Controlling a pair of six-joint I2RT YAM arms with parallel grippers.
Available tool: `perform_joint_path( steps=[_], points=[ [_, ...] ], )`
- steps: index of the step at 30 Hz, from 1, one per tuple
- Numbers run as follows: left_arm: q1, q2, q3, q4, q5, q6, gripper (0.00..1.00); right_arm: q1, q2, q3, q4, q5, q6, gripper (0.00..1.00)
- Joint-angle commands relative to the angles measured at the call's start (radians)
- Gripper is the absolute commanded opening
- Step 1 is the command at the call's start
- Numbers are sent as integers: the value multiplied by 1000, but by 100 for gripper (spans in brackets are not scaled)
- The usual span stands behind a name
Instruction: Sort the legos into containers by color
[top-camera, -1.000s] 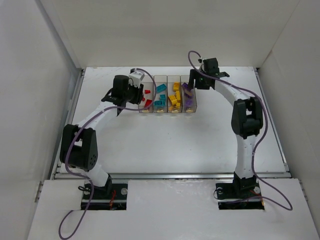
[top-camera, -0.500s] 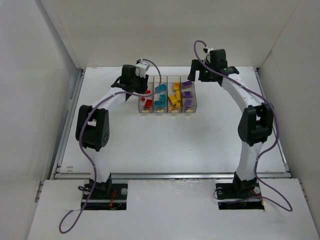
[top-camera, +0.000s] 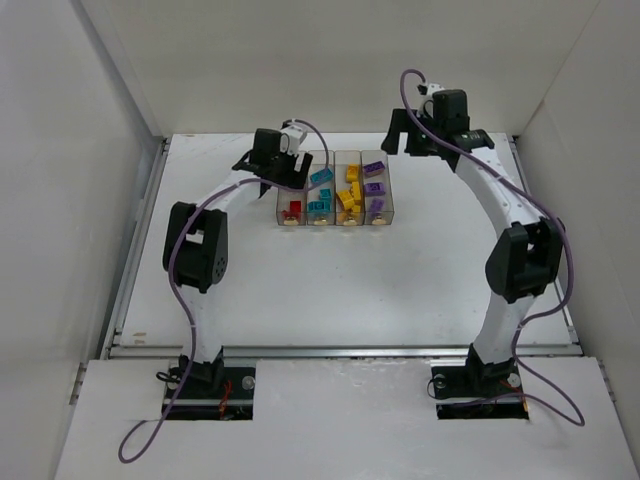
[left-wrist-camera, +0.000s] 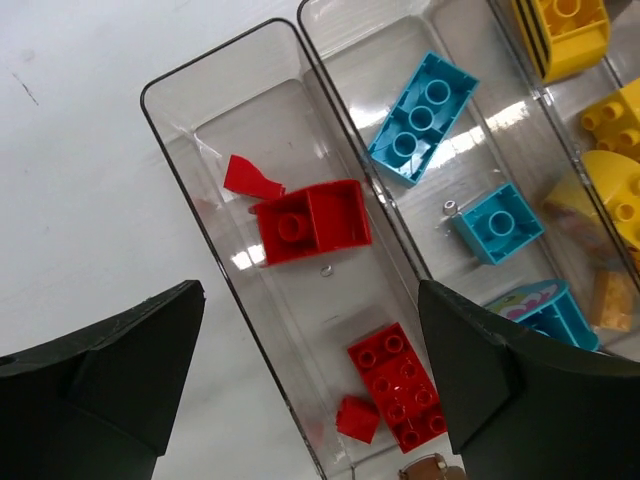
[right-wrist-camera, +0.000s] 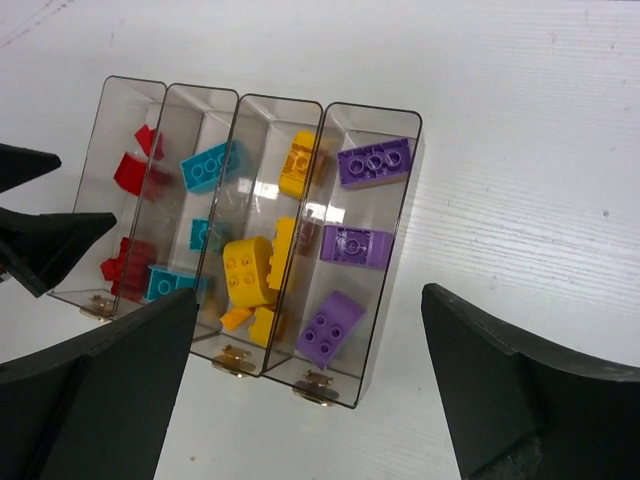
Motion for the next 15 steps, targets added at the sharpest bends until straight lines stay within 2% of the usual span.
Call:
perform_joint_path(
  steps=[1,4,7,8,10,11,12,15],
  points=[
    [-17,-121,45,22,-32,11,86,-30,-87,2,13,-40,-13,99],
    [5,-221,45,22,-101,-12,86,-71,-148,2,13,-60,-4,100],
    [76,-364,25,69,-155,-36,87,-131,-240,-23,13,13,-4,100],
    [97,-400,6,89,-235,-36,90,-150,-266,-35,37,42,-4,100],
    [166,-503,-18,161,-358,-45,96,-208,-341,-85,66,146,-4,100],
    [189,-531,-33,187,-500,-30,96,-222,-367,-105,102,200,-4,100],
    [211,-559,-73,213,-570,-14,98,-231,-393,-128,123,345,-13,100],
    [304,-672,-206,298,-736,-2,99,-231,-493,-243,230,600,-22,100]
  ],
)
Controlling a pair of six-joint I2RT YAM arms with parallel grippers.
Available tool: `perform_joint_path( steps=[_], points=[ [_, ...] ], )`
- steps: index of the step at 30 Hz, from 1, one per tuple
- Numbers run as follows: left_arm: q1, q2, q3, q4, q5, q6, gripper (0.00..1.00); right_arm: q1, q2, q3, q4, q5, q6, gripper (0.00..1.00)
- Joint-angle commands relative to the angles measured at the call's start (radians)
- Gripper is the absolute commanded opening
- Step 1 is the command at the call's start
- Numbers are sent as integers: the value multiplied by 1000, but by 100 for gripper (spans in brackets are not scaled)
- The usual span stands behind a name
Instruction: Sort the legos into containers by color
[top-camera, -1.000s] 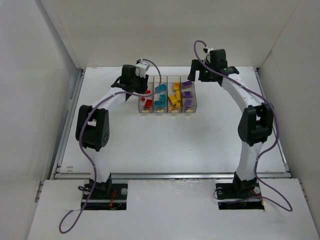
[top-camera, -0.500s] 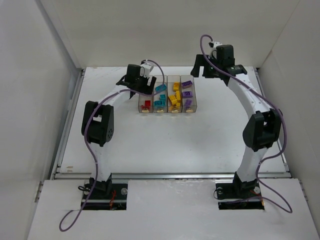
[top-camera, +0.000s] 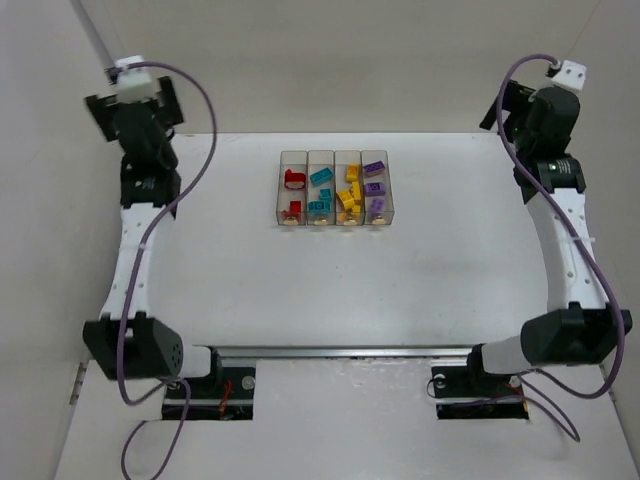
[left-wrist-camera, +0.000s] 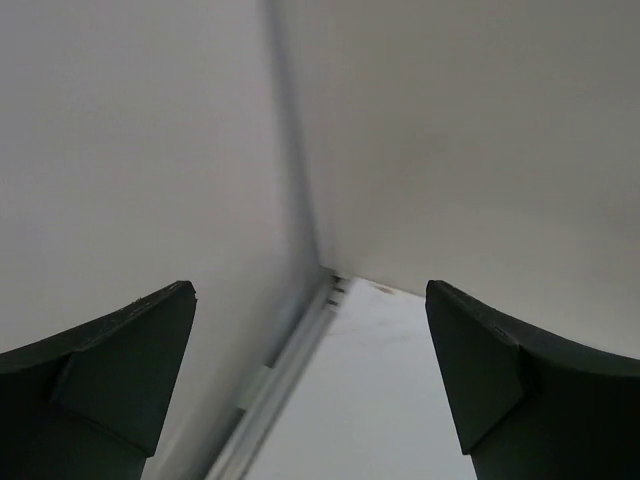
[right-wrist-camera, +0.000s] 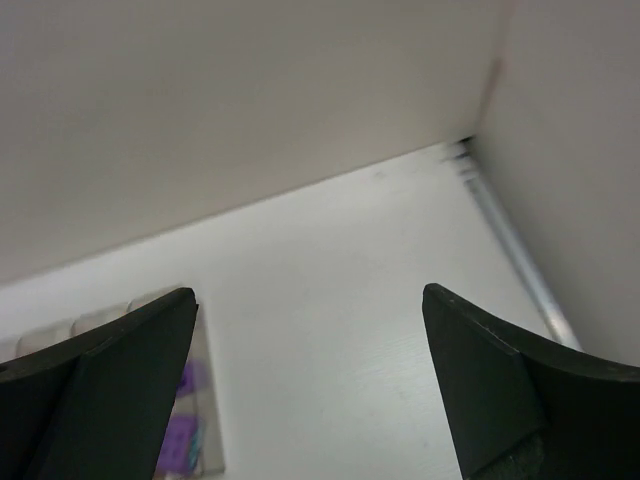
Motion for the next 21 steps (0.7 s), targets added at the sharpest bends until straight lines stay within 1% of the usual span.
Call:
perform_joint_path(
  steps=[1,3,4,5,6,7,8,11,13,15,18,21],
  points=[
    [89,-140,-159,103,-262,-7,99,15,-91,-125,169,450,-19,100],
    [134,-214,-243,78,-224,-53,99,15,-147,-168,214,575,-19,100],
    [152,-250,-323,61,-210,-95,99,15,-158,-178,214,646,-19,100],
    [184,-318,-362,48,-196,-111,99,15,-158,-178,214,668,-19,100],
    [197,-352,-402,38,-183,-120,99,15,-168,-178,214,683,-30,100],
    [207,-386,-484,38,-172,-130,99,15,-168,-178,214,683,-30,100],
    [221,-446,-521,38,-158,-139,99,15,-179,-178,214,683,-30,100],
    [230,-510,-619,38,-133,-150,99,15,-190,-156,176,645,-21,100],
    [231,-550,-647,26,-124,-189,99,15,-222,-136,142,636,-3,100],
    [231,-581,-679,26,-84,-200,99,15,-253,-136,128,626,-3,100],
    [231,-604,-702,26,-64,-240,99,15,-341,-207,153,651,-3,100],
    [231,-615,-712,5,-44,-251,99,15,-429,-294,182,642,-3,100]
  ],
)
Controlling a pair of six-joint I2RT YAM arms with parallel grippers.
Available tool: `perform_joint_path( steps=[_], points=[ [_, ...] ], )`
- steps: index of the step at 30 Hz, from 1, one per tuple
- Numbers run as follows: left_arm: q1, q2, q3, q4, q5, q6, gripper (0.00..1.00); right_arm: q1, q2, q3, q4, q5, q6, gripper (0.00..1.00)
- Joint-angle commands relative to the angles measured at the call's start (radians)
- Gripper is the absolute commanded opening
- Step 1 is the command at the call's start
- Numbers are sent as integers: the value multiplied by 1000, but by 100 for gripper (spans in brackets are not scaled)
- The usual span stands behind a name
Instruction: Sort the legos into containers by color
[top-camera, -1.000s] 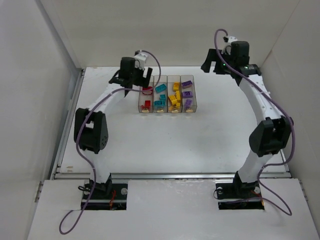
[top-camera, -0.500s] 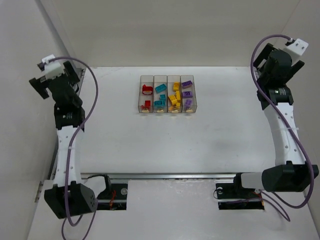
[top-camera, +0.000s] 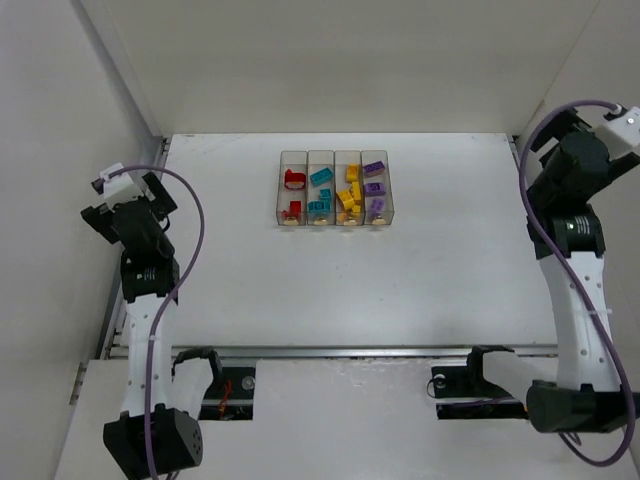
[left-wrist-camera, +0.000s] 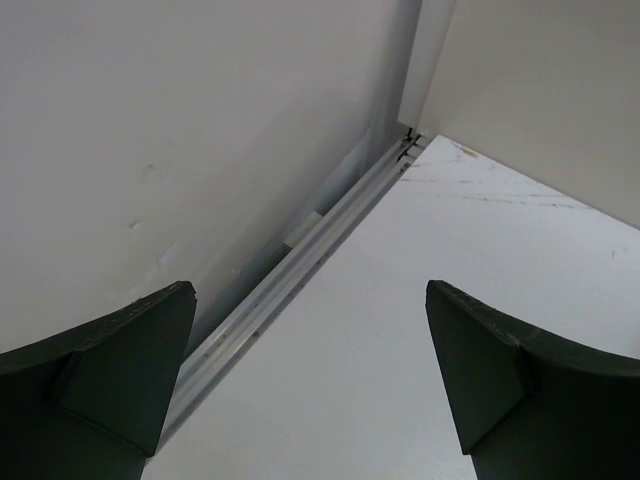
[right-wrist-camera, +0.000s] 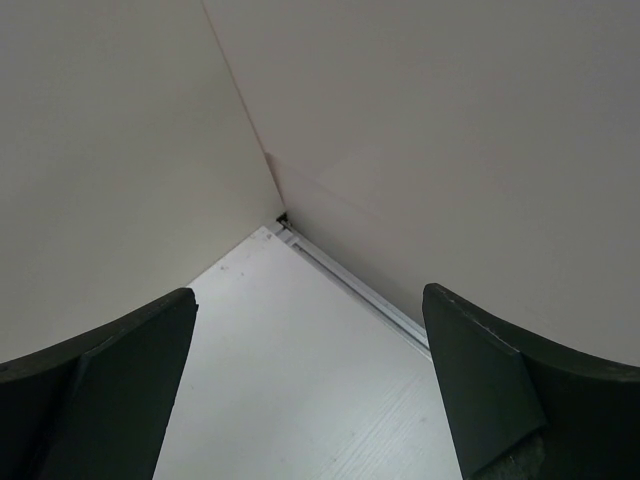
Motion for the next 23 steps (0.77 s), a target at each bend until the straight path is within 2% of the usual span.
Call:
perform_joint_path(
  steps=[1,4,23],
  points=[
    [6,-33,-12,30,35,-47,99,6,-101,-77,70,30,7,100],
    [6,-42,-21,30,45,-47,99,6,-154,-116,81,2,7,100],
    [6,-105,-49,-16,74,-66,100,6,-247,-180,81,-73,20,100]
  ],
)
